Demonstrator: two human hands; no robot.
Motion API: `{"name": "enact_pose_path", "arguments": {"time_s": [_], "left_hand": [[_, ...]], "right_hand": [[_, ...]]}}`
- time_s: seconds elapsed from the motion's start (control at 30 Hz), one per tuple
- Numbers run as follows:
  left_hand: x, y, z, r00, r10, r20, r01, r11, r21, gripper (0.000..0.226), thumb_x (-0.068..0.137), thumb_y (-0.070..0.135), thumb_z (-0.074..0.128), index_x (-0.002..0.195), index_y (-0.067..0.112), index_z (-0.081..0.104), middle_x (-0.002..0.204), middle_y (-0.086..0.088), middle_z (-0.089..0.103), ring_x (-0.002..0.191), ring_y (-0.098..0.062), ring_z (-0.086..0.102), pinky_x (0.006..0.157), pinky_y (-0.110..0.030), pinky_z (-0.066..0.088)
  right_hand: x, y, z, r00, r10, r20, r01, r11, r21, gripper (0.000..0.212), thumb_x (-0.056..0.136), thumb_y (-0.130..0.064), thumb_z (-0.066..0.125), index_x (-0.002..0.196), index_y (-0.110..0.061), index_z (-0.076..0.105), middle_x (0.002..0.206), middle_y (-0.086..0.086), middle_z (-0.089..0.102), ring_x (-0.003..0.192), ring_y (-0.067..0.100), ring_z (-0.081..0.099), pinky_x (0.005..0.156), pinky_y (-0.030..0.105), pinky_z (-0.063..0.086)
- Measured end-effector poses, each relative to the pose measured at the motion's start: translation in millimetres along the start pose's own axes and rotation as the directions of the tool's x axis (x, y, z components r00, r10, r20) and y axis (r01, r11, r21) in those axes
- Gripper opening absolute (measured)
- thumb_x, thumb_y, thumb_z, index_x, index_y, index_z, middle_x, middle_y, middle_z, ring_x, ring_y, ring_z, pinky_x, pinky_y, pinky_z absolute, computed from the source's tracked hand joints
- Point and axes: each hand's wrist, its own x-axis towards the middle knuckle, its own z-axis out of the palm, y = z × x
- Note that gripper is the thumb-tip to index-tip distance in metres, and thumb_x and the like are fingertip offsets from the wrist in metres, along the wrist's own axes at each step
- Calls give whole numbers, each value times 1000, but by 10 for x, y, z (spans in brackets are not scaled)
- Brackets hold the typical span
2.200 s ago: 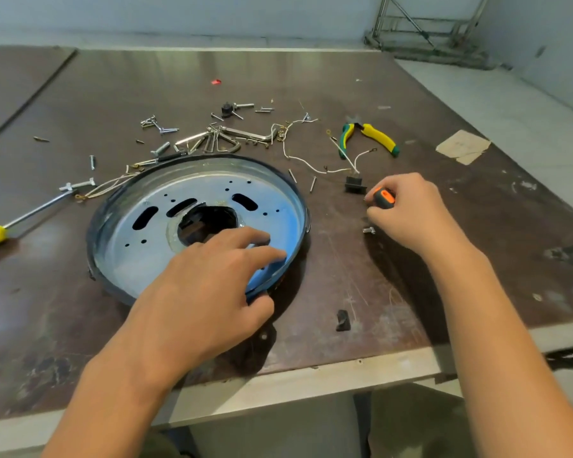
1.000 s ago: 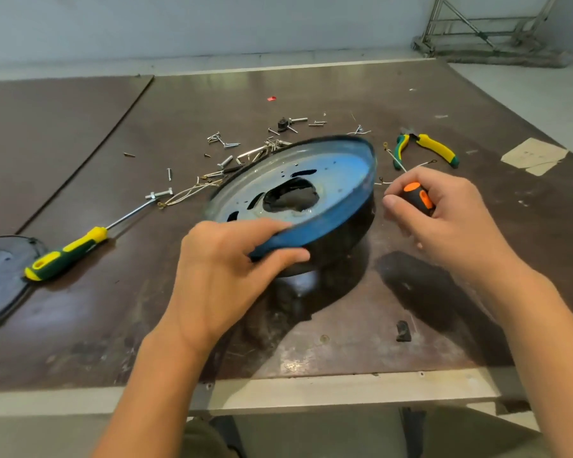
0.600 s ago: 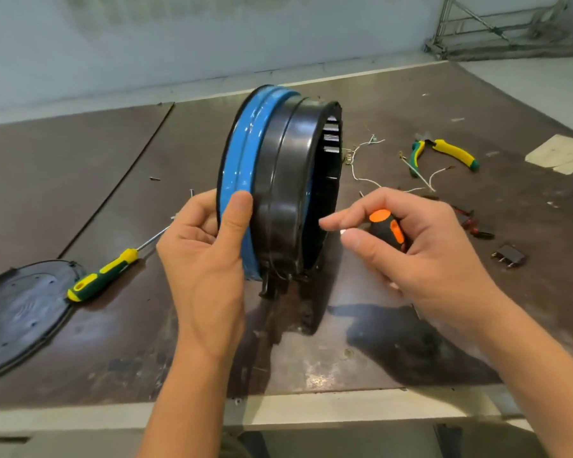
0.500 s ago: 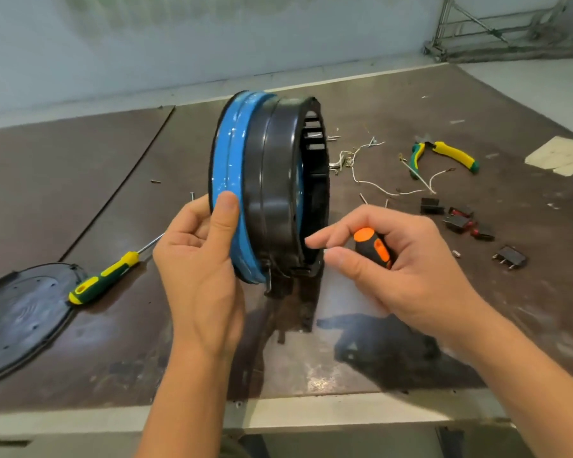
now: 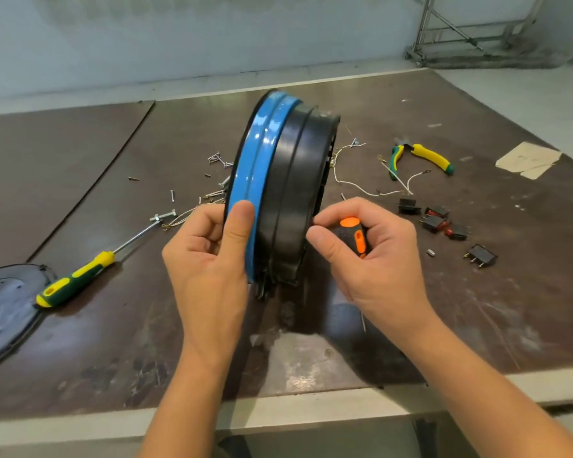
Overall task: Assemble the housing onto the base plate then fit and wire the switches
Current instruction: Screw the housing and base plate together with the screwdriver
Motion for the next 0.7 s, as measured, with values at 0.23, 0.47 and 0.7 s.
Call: {"name": "enact_pose_path", "arguments": {"time_s": [0.23, 0.47, 0.7], "left_hand": [[-74, -21, 94, 995, 68, 69, -80, 979, 187, 44, 102, 39, 50, 75, 5, 57, 64, -12, 45, 60, -29, 41, 48, -41, 36], [-118, -87, 84, 979, 74, 192, -93, 991, 95, 10, 95, 29, 61, 95, 18, 62, 76, 6, 55, 64, -11, 50, 56, -22, 47], [-166, -80, 153, 984, 80, 159, -92, 994, 66, 8, 96, 29, 61, 100, 22, 60, 81, 0, 54, 69, -20, 51, 58, -32, 49]], "right_hand": [[-2, 7, -55, 995, 89, -50, -84, 992, 93, 8, 87, -11, 74, 85, -14, 67, 51, -9, 50, 39, 13, 44, 43, 19, 35], [-3, 16, -64, 989, 138, -44, -127, 973, 191, 6, 87, -13, 72, 85, -15, 66, 49, -3, 48, 34, 14, 44, 37, 18, 34], [-48, 100, -60, 962, 268, 58, -269, 874, 406, 7, 83, -24, 74, 85, -20, 69, 50, 1, 47, 38, 12, 43, 36, 19, 33]]}}
